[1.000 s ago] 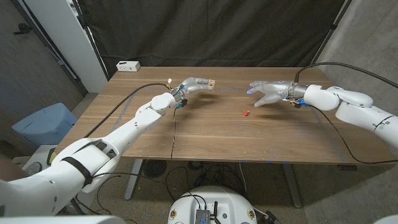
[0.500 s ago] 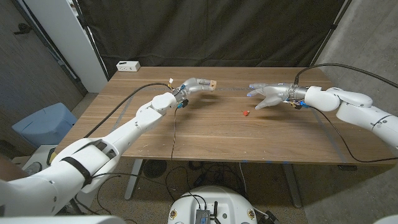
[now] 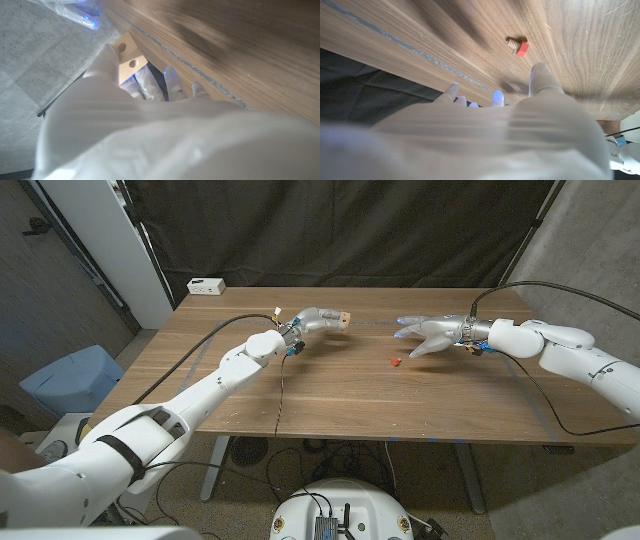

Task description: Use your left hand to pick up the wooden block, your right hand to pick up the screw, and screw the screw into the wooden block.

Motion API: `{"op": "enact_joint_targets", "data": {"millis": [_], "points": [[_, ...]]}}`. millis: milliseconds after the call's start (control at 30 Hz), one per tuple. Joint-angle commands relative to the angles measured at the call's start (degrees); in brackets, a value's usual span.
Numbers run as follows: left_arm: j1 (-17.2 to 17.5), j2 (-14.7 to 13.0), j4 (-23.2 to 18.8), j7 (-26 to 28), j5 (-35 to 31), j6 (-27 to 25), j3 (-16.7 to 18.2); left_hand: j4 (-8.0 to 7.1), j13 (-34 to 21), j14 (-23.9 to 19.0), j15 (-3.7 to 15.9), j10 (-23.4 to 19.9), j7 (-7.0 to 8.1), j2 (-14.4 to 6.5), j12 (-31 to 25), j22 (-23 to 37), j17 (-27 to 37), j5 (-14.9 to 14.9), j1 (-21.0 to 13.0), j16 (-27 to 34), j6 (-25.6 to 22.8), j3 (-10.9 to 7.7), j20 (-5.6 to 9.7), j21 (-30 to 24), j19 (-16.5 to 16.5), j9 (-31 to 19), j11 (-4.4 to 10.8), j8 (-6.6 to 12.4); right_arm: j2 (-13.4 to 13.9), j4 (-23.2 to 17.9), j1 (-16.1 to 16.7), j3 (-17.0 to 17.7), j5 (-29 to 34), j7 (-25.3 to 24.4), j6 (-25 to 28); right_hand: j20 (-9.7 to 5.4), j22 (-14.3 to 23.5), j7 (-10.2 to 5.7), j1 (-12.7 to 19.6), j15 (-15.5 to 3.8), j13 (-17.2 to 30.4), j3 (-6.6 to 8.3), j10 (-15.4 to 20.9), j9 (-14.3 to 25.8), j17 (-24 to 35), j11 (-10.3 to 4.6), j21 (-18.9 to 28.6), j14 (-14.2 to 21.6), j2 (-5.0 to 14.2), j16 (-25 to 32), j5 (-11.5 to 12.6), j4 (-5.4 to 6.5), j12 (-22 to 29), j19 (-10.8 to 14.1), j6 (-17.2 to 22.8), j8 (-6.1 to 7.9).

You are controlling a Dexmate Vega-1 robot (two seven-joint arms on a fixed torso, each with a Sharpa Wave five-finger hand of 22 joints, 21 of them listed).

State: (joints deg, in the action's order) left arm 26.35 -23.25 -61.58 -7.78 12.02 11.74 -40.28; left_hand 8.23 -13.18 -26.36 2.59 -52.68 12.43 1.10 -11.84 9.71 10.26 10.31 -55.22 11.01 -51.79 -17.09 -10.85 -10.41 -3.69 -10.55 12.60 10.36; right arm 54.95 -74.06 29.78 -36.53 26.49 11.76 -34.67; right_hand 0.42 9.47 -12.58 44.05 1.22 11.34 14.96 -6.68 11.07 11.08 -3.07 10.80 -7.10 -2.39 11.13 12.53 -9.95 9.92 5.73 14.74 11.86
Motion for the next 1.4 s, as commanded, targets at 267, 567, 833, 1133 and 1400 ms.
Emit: {"op": "enact_joint_targets", "data": {"millis": [267,567,833,1133,1400], "points": [[0.63,-0.39,-1.16,-0.08,-0.13,-0.75,-0.2,-0.21,-0.15,0.11,0.73,-0.08,0.11,-0.5,-0.28,0.22,0.15,-0.15,-0.16,0.27,-0.89,-0.07,-0.13,-0.25,0.43,-0.25,-0.13,0.71,-1.39,2.32,-3.18,-2.56,4.15,-0.15,-2.47,-0.16,0.18,-0.11,0.95,-0.02,0.14,0.33,-0.47,0.23,0.23,-0.04,0.01,-0.64,-0.22,-0.06,0.74,0.11,0.38,0.27,0.04,0.12],[0.6,-0.07,-0.51,-0.32,0.01,-0.37,-0.28,-0.2,-0.11,0.15,0.59,-0.06,0.12,-0.56,-0.27,0.22,0.15,-0.15,-0.13,0.29,-0.78,-0.03,-0.17,-0.31,0.43,-0.25,-0.13,0.64,-1.48,1.53,-4.04,-3.41,6.21,0.51,-1.84,-0.1,0.19,-0.09,1.2,0.18,0.15,0.43,-0.48,0.33,0.3,-0.07,0.02,-0.7,-0.22,0.0,0.87,0.21,0.56,0.29,0.49,0.34],[0.57,-0.08,-0.26,-0.85,0.28,-0.18,-0.27,-0.21,-0.07,0.19,0.56,-0.05,0.12,-0.61,-0.26,0.21,0.15,-0.14,-0.08,0.31,-0.76,0.0,-0.17,-0.34,0.43,-0.24,-0.14,0.62,-2.23,2.37,-5.1,-4.55,7.36,1.14,-2.01,-0.02,0.21,-0.07,1.4,0.35,0.16,0.52,-0.63,0.46,0.39,-0.02,0.04,-0.78,-0.2,0.06,1.0,0.36,0.69,0.34,1.12,0.63],[0.15,0.33,1.08,-1.47,0.59,0.41,-0.29,-0.29,-0.05,0.18,0.53,-0.02,0.11,-0.71,-0.26,0.22,0.17,-0.14,0.08,0.34,-0.77,0.06,-0.19,-0.35,0.49,-0.24,-0.16,0.61,-2.55,1.71,-5.31,-5.39,7.83,2.67,-0.87,0.1,0.22,-0.05,1.42,0.39,0.18,0.56,-0.78,0.6,0.49,0.13,0.11,-0.96,-0.16,0.1,1.09,0.57,0.8,0.53,1.93,0.99],[-0.5,0.6,2.44,-2.11,0.14,1.59,-0.68,-0.35,0.0,0.26,0.39,0.15,0.1,-0.8,-0.19,0.22,0.18,-0.13,0.23,0.34,-0.74,0.12,-0.19,-0.37,0.51,-0.24,-0.16,0.58,-3.22,2.54,-6.0,-6.19,8.46,2.75,-0.65,0.18,0.23,-0.02,1.44,0.66,0.19,0.58,-1.0,0.75,0.57,0.26,0.1,-1.15,-0.13,0.13,1.16,0.74,0.86,0.53,2.88,1.4]]}}
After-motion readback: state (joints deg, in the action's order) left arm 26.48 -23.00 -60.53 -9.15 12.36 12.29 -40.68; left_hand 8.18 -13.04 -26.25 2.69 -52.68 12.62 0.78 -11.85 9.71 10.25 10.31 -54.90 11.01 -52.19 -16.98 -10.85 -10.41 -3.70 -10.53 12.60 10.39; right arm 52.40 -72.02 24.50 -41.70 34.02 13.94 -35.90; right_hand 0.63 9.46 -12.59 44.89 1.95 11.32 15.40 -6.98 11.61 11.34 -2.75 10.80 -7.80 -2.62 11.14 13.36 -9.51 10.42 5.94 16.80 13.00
